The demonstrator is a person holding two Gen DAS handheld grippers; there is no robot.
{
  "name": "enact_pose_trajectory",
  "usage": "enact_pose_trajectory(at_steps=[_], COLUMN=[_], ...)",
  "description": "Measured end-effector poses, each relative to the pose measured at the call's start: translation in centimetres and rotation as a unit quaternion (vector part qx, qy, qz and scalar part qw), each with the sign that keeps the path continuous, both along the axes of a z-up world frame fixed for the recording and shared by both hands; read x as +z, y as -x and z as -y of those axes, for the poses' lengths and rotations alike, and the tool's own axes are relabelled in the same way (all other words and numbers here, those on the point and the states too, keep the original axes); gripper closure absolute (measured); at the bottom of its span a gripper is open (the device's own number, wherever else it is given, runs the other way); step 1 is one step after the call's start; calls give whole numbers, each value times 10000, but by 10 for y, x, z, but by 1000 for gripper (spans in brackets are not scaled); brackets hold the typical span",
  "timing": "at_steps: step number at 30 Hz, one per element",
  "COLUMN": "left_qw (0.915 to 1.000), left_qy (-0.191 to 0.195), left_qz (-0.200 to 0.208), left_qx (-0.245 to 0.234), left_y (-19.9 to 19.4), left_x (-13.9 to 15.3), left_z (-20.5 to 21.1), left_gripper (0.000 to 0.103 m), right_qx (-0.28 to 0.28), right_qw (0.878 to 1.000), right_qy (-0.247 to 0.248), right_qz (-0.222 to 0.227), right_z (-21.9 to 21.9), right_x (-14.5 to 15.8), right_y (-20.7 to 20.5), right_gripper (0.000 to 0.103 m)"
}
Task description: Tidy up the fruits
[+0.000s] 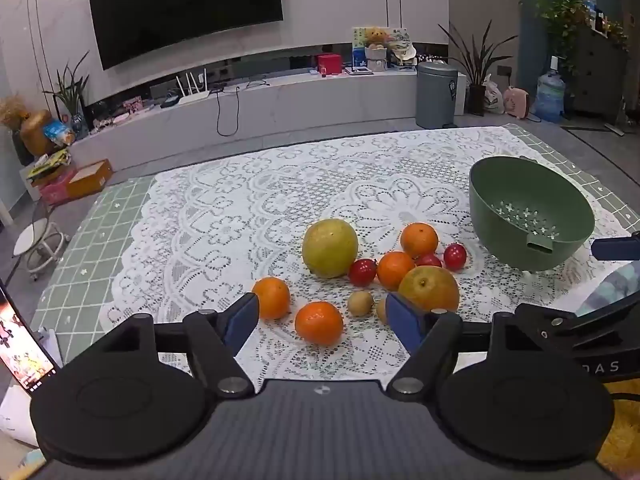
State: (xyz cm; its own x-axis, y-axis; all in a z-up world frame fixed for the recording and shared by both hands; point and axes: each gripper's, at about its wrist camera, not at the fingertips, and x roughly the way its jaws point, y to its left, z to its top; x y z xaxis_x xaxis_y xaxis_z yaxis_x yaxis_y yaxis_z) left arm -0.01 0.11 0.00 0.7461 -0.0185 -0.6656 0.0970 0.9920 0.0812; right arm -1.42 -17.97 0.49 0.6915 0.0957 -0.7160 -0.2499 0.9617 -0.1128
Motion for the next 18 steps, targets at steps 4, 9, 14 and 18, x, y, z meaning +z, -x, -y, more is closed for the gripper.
enact_pose_trajectory(at_steps=[4,9,14,18], left_qw=[10000,10000,10000,10000], left_qy=[92,41,29,26], left_qz=[8,-40,-14,-12], left_qx=[-1,11,-15,-31], left_y=[4,-3,3,4], left_x=[2,-3,2,3], left_z=[-7,-2,1,2], left_gripper=[21,23,23,23], right_qx=[-5,21,3,16], right_qw=[10000,10000,10000,9999], right_qy=[4,29,66,94], right_qz=[5,19,40,-38], right_z=[1,-2,-5,-3], right_x=[1,-1,-1,-1], right_y=[0,2,10,2], right_gripper=[4,4,4,4])
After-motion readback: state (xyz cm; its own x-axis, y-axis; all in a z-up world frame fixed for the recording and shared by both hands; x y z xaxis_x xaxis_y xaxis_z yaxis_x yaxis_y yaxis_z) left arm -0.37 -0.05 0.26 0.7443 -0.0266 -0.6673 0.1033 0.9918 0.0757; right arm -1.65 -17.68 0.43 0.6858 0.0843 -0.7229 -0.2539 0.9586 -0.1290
